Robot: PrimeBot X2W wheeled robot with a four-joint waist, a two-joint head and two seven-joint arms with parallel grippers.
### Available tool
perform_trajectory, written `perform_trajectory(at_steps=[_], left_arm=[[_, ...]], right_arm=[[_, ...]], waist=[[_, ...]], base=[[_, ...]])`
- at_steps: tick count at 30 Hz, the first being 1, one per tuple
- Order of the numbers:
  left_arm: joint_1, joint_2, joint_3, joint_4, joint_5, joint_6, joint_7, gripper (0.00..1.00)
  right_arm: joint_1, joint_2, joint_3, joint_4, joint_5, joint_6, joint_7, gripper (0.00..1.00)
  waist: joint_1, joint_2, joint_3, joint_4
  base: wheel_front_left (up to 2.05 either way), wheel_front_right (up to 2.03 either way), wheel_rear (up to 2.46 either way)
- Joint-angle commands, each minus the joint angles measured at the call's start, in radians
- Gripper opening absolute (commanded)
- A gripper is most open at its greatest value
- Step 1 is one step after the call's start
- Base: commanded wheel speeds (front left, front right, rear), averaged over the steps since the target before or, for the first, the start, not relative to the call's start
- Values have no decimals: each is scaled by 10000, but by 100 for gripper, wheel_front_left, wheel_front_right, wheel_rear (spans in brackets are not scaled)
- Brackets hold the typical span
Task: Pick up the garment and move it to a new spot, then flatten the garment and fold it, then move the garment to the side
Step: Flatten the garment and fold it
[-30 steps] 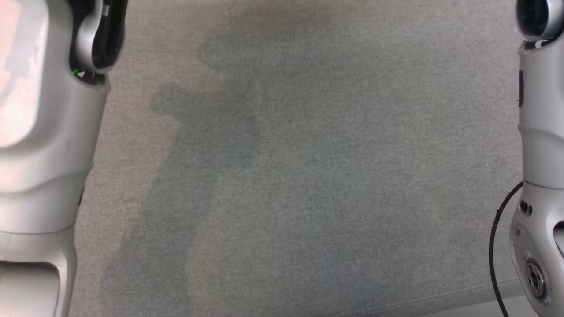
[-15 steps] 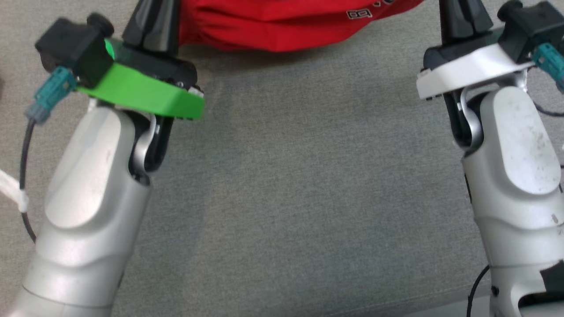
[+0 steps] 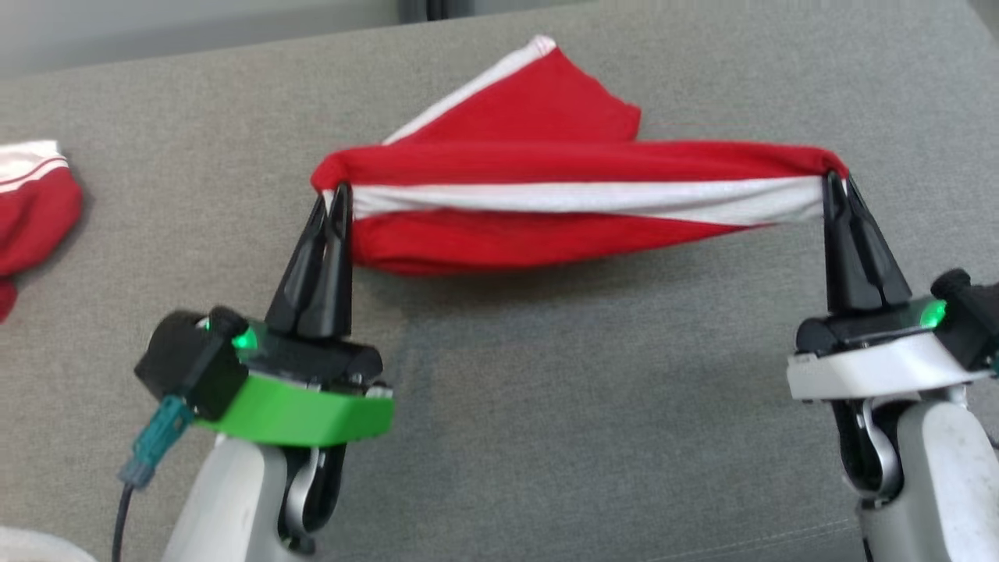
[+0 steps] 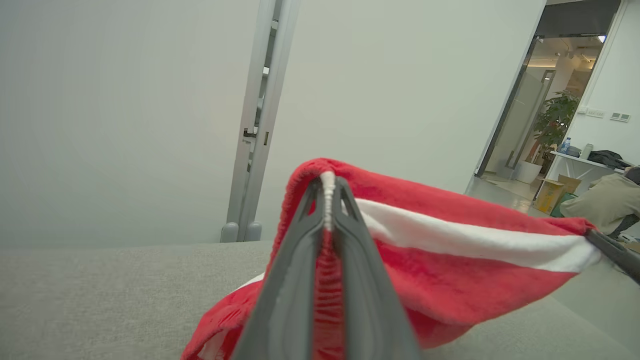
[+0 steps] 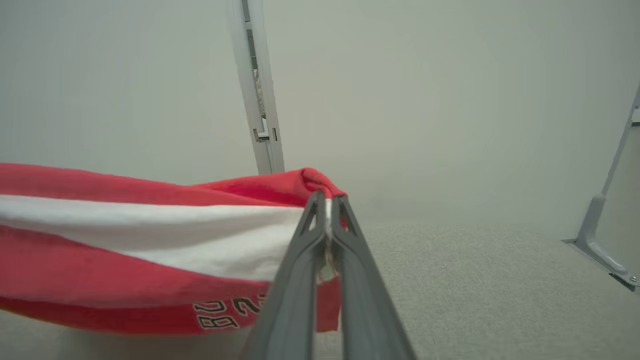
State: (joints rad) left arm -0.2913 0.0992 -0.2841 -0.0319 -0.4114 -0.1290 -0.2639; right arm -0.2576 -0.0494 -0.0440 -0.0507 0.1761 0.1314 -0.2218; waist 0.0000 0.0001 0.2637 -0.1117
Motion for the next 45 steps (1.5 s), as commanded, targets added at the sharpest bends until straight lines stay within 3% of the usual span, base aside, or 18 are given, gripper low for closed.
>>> perform_trajectory(at_steps=[1, 7, 13, 22, 29, 37, 43, 44, 45], left_arm=[[514, -74, 104, -260, 45, -28, -6, 0], [2188, -279, 277, -921, -42, -28, -6, 0], [2593, -409, 78, -514, -198, -29, -6, 0], [1623, -475, -285, 1007, -1602, 280, -7, 0], [168, -474, -1247, 2051, -2340, 703, -7, 0], [-1028, -476, -1963, 2614, -3187, 1383, -5, 0], [-1547, -475, -2529, 2958, -3559, 1638, -7, 0], [-1656, -476, -2658, 3066, -3513, 1618, -7, 0], [-1748, -476, -2789, 3214, -3490, 1616, -7, 0]], right_arm=[[442, -28, 0, -338, 404, -14, 167, 0], [1490, -26, -102, -1466, 413, -14, 851, 0], [1495, -25, -237, -1138, -348, -13, 1261, 0], [-604, -65, 62, 1212, -1065, -14, 1729, 0], [-3132, -710, 443, 3718, -1513, -14, 2027, 0], [-5382, -1268, 800, 6517, -1835, -14, 1763, 0], [-6558, -1446, 984, 8223, -1941, -14, 1411, 0], [-6707, -1455, 997, 8448, -1972, -14, 1347, 5], [-6885, -1454, 998, 8715, -1994, -14, 1249, 25]], waist=[[0, -1, -678, 15], [0, -1, -1098, 45], [0, -1, -1017, 498], [0, -1, -26, 1605], [0, -1, 836, 2348], [0, -1, 1523, 2909], [0, -1, 1764, 3063], [0, -1, 1785, 3070], [0, -1, 1805, 3071]], base=[[0, 0, 0], [0, 0, 0], [0, 0, 0], [0, 0, 0], [0, 0, 0], [0, 0, 0], [0, 0, 0], [0, 0, 0], [0, 0, 0]])
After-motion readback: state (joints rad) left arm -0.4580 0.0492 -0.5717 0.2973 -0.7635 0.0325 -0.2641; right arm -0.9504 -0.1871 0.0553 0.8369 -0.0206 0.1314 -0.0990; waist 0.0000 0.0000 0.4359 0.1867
